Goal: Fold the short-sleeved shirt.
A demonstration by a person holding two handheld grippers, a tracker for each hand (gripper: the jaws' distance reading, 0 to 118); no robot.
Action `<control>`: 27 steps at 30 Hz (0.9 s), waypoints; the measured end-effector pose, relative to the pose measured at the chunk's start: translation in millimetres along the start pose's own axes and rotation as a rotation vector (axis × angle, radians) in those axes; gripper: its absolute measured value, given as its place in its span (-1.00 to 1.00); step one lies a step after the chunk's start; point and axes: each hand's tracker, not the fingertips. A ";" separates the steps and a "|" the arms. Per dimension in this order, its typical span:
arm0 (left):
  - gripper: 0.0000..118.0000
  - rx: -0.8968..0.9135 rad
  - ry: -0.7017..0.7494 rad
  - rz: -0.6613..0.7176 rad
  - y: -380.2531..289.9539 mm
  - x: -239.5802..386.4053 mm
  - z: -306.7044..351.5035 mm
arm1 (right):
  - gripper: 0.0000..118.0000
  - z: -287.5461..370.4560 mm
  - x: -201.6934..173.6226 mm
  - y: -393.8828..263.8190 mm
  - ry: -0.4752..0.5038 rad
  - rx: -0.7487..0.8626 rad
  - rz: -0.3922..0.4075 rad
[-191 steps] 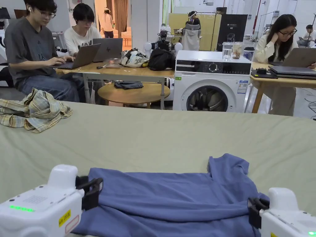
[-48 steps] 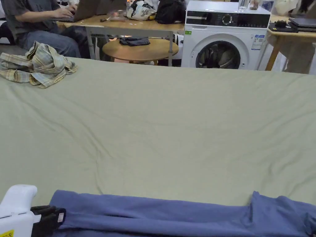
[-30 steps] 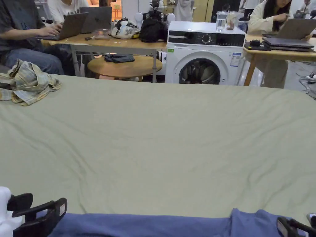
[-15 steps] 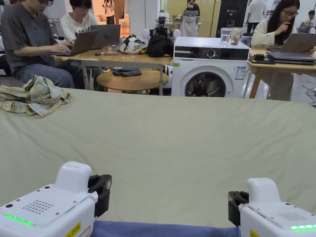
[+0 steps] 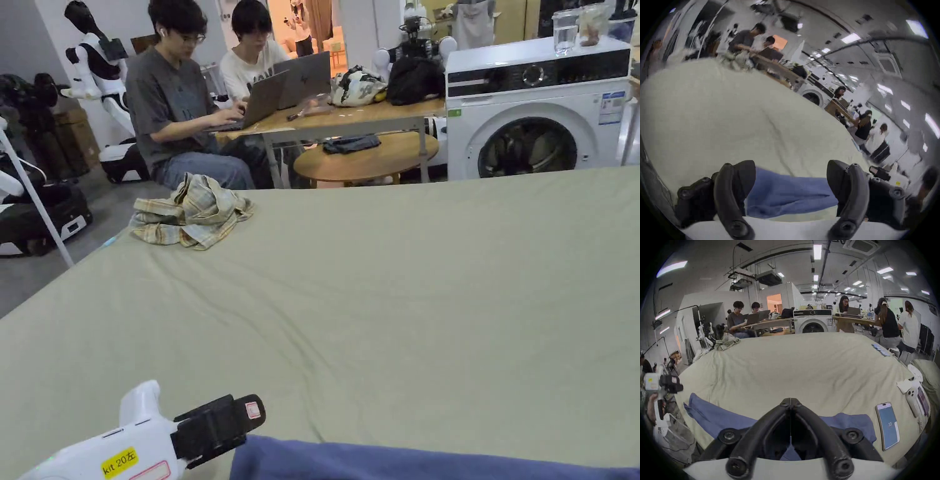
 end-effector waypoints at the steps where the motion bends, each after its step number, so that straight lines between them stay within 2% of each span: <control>1: 0.55 -0.036 -0.023 0.041 -0.7 -13.6 -2.6 | -1.00 -0.7 4.0 -1.0 0.003 -0.004 -0.011; 3: 0.55 -0.099 -0.041 0.127 -8.6 -37.0 -13.3 | -1.00 -1.9 8.4 -2.0 0.001 -0.009 -0.018; 6: 0.55 -0.186 0.007 0.190 -24.4 -50.5 -35.6 | -1.00 1.6 9.0 -2.0 -0.008 -0.019 -0.016; 8: 0.48 -0.151 -0.037 0.233 -34.9 -51.2 -43.9 | -1.00 3.4 11.7 -2.8 -0.008 -0.022 -0.024; 9: 0.19 -0.123 -0.077 0.251 -34.3 -47.4 -44.9 | -1.00 4.8 12.1 -3.4 -0.008 -0.023 -0.030; 10: -0.20 -0.121 -0.096 0.287 -36.6 -44.9 -47.5 | -1.00 5.0 13.1 -4.0 -0.010 -0.022 -0.038; 11: -0.43 -0.137 -0.099 0.319 -38.6 -44.4 -55.7 | -1.00 4.4 14.4 -4.5 -0.011 -0.022 -0.047; 12: -0.52 -0.155 -0.094 0.324 -41.8 -44.8 -64.5 | -1.00 3.1 15.7 -4.6 -0.010 -0.026 -0.056; 14: -0.85 -0.147 -0.114 0.356 -46.6 -45.3 -69.4 | -1.00 2.5 16.0 -5.8 -0.009 -0.036 -0.063; 16: -0.88 -0.108 -0.142 0.408 -47.7 -43.6 -65.9 | -1.00 3.1 16.4 -6.9 -0.009 -0.039 -0.062; 20: -0.90 -0.004 -0.163 0.386 -25.0 -35.8 -32.2 | -1.00 1.0 19.0 -6.7 0.003 -0.047 -0.080; 25: -0.90 0.132 -0.072 0.218 29.9 -8.5 23.0 | -1.00 1.3 16.7 -4.9 0.020 -0.039 -0.081; 27: -0.90 0.129 0.051 0.052 48.3 12.9 34.8 | -1.00 1.5 15.8 -5.0 0.032 -0.033 -0.090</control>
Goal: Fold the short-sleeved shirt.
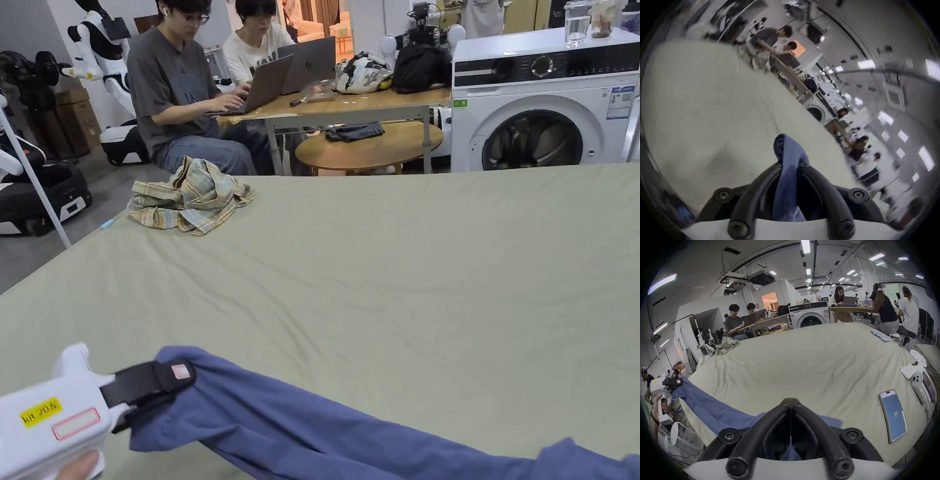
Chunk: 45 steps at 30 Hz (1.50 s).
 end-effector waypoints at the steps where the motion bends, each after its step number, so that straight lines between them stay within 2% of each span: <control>1: -0.90 -0.003 0.040 -0.077 1.5 14.4 1.1 | -1.00 -0.1 -0.4 -0.1 0.005 0.004 -0.008; 2: -0.90 -0.016 0.041 -0.136 -2.9 32.0 -2.2 | -1.00 -1.0 0.0 -0.3 0.011 0.006 -0.018; 5: -0.90 -0.098 -0.088 -0.206 -35.0 81.8 -31.7 | -1.00 -4.2 -3.5 0.7 0.029 0.004 -0.036; 7: -0.90 -0.188 -0.108 -0.287 -69.1 111.3 -67.8 | -1.00 -4.2 -7.2 0.4 0.036 0.001 -0.031; 9: -0.90 -0.334 -0.150 -0.311 -108.1 132.2 -111.3 | -1.00 1.7 -10.0 -1.4 0.042 0.003 -0.017; 11: -0.90 -0.442 -0.152 -0.348 -143.8 140.8 -150.4 | -1.00 10.6 -11.9 -4.1 0.031 0.005 0.003; 13: -0.90 -0.475 -0.133 -0.393 -168.1 157.8 -169.9 | -1.00 17.5 -7.5 -6.7 0.007 0.007 0.015; 14: -0.82 -0.452 -0.122 -0.392 -171.4 164.9 -171.0 | -1.00 19.9 -4.1 -8.4 -0.006 0.007 0.013; 15: -0.48 -0.444 -0.155 -0.400 -169.8 170.0 -167.3 | -1.00 22.0 0.6 -9.8 -0.012 0.004 0.011; 16: -0.14 -0.411 -0.249 -0.380 -164.2 170.5 -162.1 | -1.00 23.2 5.6 -11.5 -0.022 0.003 0.004; 17: 0.11 -0.377 -0.343 -0.323 -157.4 170.5 -157.2 | -1.00 23.5 11.4 -13.6 -0.034 0.001 -0.010; 19: 0.13 -0.345 -0.392 -0.229 -139.8 165.6 -148.8 | -1.00 21.9 20.1 -16.6 -0.042 -0.008 -0.055; 20: 0.01 -0.342 -0.386 -0.180 -134.0 159.3 -146.0 | -1.00 21.3 23.5 -17.9 -0.031 -0.014 -0.073; 22: -1.00 -0.341 -0.381 -0.138 -130.9 141.9 -151.6 | -1.00 22.3 24.9 -21.0 -0.031 -0.011 -0.079; 24: -1.00 -0.374 -0.280 -0.169 -142.0 133.3 -163.5 | -1.00 21.6 24.3 -22.6 -0.029 -0.013 -0.083; 27: -1.00 -0.581 -0.354 -0.150 -181.5 131.3 -195.6 | -1.00 17.0 19.9 -24.9 -0.018 -0.026 -0.084; 29: -1.00 -0.642 -0.274 -0.229 -209.9 135.3 -209.8 | -1.00 16.6 14.9 -26.0 -0.008 -0.036 -0.073; 30: -1.00 -0.624 -0.290 -0.254 -214.5 134.2 -210.8 | -1.00 16.6 12.5 -26.7 -0.004 -0.037 -0.066; 31: -1.00 -0.575 -0.311 -0.224 -211.2 141.4 -202.1 | -1.00 16.4 10.2 -27.2 0.000 -0.040 -0.057; 33: -1.00 -0.587 -0.320 -0.159 -192.5 138.9 -194.1 | -1.00 14.1 6.8 -27.4 0.008 -0.050 -0.042; 35: -1.00 -0.467 -0.376 -0.189 -166.5 132.0 -170.4 | -1.00 9.9 5.9 -28.2 0.015 -0.055 -0.033; 36: -0.87 -0.374 -0.369 -0.192 -152.3 123.5 -154.5 | -1.00 8.6 5.3 -28.2 0.017 -0.059 -0.031; 37: -0.54 -0.316 -0.363 -0.168 -135.7 111.3 -142.6 | -1.00 8.3 5.2 -28.6 0.020 -0.060 -0.031; 39: 0.24 -0.311 -0.348 -0.059 -106.2 80.8 -129.6 | -1.00 6.8 6.0 -29.1 0.028 -0.061 -0.037; 40: 0.37 -0.319 -0.330 0.010 -95.2 62.5 -123.4 | -1.00 5.5 6.3 -29.1 0.033 -0.064 -0.041; 45: 0.39 -0.373 -0.217 0.228 -99.6 -12.1 -124.4 | -1.00 3.0 7.0 -31.0 0.042 -0.063 -0.067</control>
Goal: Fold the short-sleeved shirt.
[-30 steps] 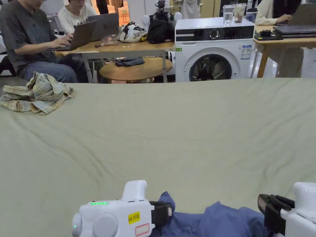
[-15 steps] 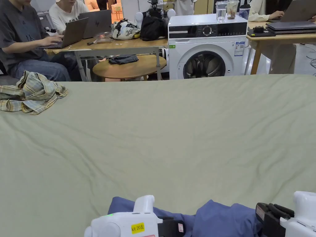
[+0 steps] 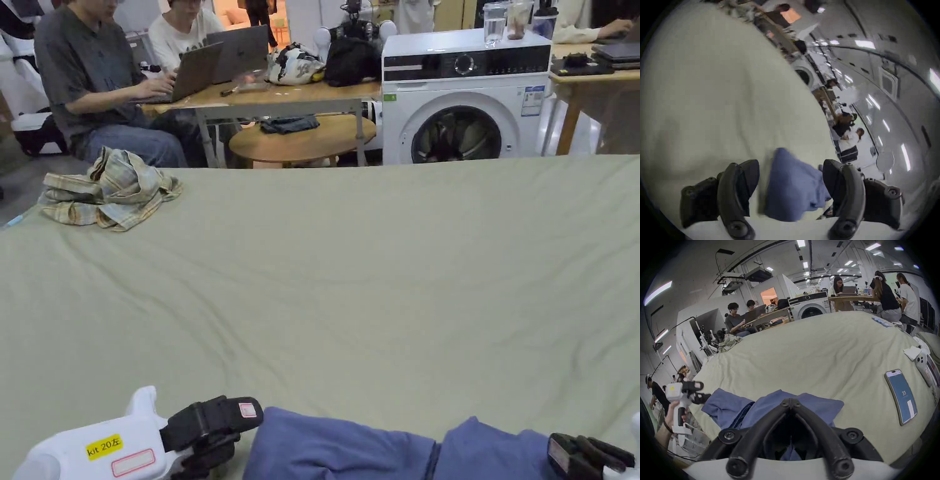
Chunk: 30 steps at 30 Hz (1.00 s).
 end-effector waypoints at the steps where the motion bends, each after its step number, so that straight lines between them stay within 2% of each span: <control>1: 0.38 -0.015 -0.013 0.038 -5.0 -11.3 -6.7 | -1.00 0.3 -0.2 -0.6 0.005 -0.003 -0.008; 2: 0.38 -0.045 -0.040 0.095 -13.7 -21.1 -18.8 | -1.00 0.1 -0.4 -0.8 0.007 -0.008 -0.010; 3: 0.29 -0.048 -0.119 0.121 -19.8 -24.9 -25.8 | -1.00 0.2 -0.6 -0.9 0.005 -0.010 -0.010; 4: 0.09 -0.038 -0.217 0.144 -24.1 -24.0 -31.5 | -1.00 0.7 -1.2 -1.0 -0.003 -0.012 -0.008; 5: -0.21 -0.060 -0.241 0.162 -24.8 -21.3 -39.0 | -1.00 1.4 -1.4 -1.1 -0.012 -0.013 -0.007; 6: -0.61 -0.077 -0.198 0.150 -32.5 -9.7 -47.0 | -1.00 1.9 -1.4 -1.0 -0.014 -0.011 -0.009; 7: -0.77 -0.091 -0.149 0.128 -34.9 -1.9 -54.0 | -1.00 2.4 -1.2 -0.7 -0.014 -0.011 -0.011; 8: -0.80 -0.100 -0.084 0.069 -34.7 -1.5 -56.8 | -1.00 2.8 -0.8 -0.4 -0.011 -0.008 -0.017; 9: -0.85 -0.079 -0.096 0.073 -34.9 -3.0 -55.3 | -1.00 3.6 -0.9 -0.7 -0.010 -0.007 -0.021; 11: -0.86 -0.023 -0.133 0.167 -29.9 -7.3 -48.4 | -1.00 4.5 -0.5 -0.7 -0.012 -0.004 -0.023; 12: -0.87 0.026 -0.118 0.152 -28.3 -3.1 -38.4 | -1.00 4.6 0.2 -0.4 -0.013 -0.004 -0.021; 15: -0.88 0.105 -0.115 0.055 -19.0 18.7 2.5 | -1.00 4.2 2.3 2.0 -0.017 -0.007 -0.013; 18: -0.88 0.190 0.009 -0.107 -3.0 52.5 44.4 | -1.00 3.9 4.7 4.1 -0.016 0.001 -0.010; 20: -0.88 0.208 0.094 -0.236 -3.9 83.1 47.8 | -1.00 1.3 7.0 6.7 -0.007 0.014 -0.028; 25: -0.88 0.027 0.056 -0.499 -63.8 174.4 -21.3 | -1.00 4.9 7.0 11.1 0.002 0.032 -0.055; 28: -0.88 -0.159 0.068 -0.592 -90.9 191.6 -95.9 | -1.00 16.0 8.0 9.5 -0.011 0.039 -0.034; 30: -0.86 -0.221 0.119 -0.644 -107.9 201.6 -129.2 | -1.00 23.2 10.8 7.0 -0.033 0.037 -0.029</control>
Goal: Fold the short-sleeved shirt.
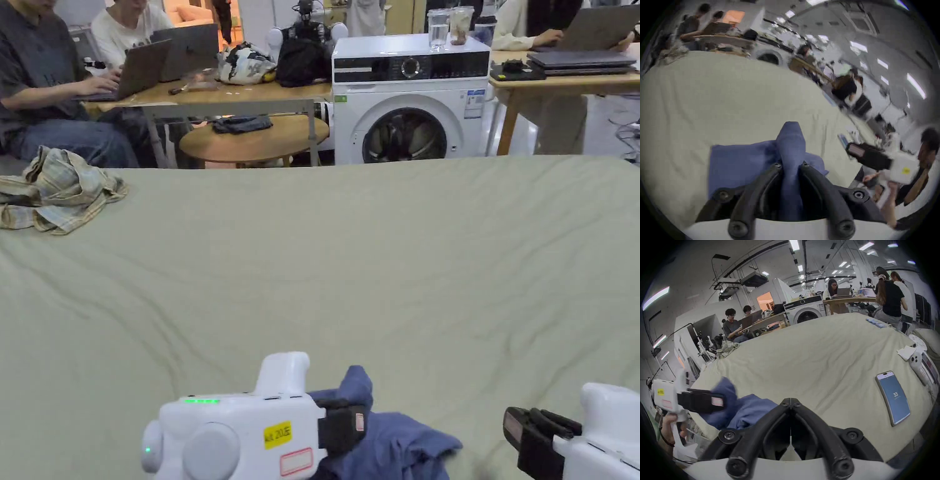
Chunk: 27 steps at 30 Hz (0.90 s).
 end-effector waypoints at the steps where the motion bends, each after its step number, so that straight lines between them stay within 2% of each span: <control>1: -0.66 0.005 -0.050 0.009 0.1 5.8 -9.9 | -1.00 3.8 2.8 -1.3 -0.010 -0.003 0.004; 3: 0.11 0.057 -0.274 0.059 1.8 6.4 -13.8 | -1.00 10.5 10.0 -5.1 -0.032 -0.005 0.015; 5: 0.11 0.103 -0.371 0.155 4.9 0.1 -6.6 | -1.00 14.2 18.2 -7.4 -0.058 -0.004 0.008; 6: 0.08 0.109 -0.344 0.160 7.9 -1.7 -2.3 | -1.00 15.3 23.3 -8.1 -0.064 -0.005 -0.009; 7: -0.11 0.105 -0.311 0.142 9.0 -3.8 2.3 | -1.00 16.8 27.4 -9.2 -0.069 0.000 -0.031; 8: -0.51 0.113 -0.283 0.131 9.5 -12.4 6.4 | -1.00 17.6 30.5 -9.8 -0.066 0.005 -0.049; 9: -1.00 0.147 -0.251 0.125 7.0 -17.3 11.0 | -1.00 18.1 33.4 -10.2 -0.057 0.006 -0.064; 12: -1.00 0.097 -0.242 0.171 -0.9 -25.4 -9.8 | -1.00 15.5 34.6 -11.7 -0.056 0.009 -0.080; 13: -1.00 -0.045 -0.280 0.153 -5.3 -26.2 -29.6 | -1.00 12.8 34.3 -11.7 -0.048 0.005 -0.085; 14: -1.00 -0.132 -0.262 0.127 -12.5 -23.5 -45.7 | -1.00 10.4 32.5 -11.8 -0.044 0.001 -0.087; 16: -1.00 -0.184 -0.150 0.047 -31.6 -16.5 -75.6 | -1.00 7.7 24.3 -13.5 -0.026 -0.023 -0.072; 18: -1.00 -0.122 -0.199 0.055 -35.9 -14.5 -73.6 | -1.00 9.5 16.2 -17.0 -0.017 -0.034 -0.029; 19: -1.00 -0.110 -0.179 0.062 -33.2 -11.8 -69.1 | -1.00 7.9 14.3 -19.2 -0.008 -0.044 -0.015; 22: -1.00 -0.111 -0.187 0.035 -31.9 -12.4 -67.5 | -1.00 -3.9 7.6 -24.2 0.026 -0.078 -0.013; 24: -0.98 -0.043 -0.235 0.036 -31.5 -10.0 -53.1 | -1.00 -12.3 -0.4 -26.2 0.038 -0.092 -0.015; 25: -0.75 -0.013 -0.269 0.037 -29.9 -11.1 -40.7 | -1.00 -16.4 -4.2 -27.7 0.066 -0.102 -0.016; 27: -0.01 0.078 -0.243 0.044 -28.1 -13.4 -12.3 | -1.00 -25.5 -12.1 -29.5 0.136 -0.129 -0.038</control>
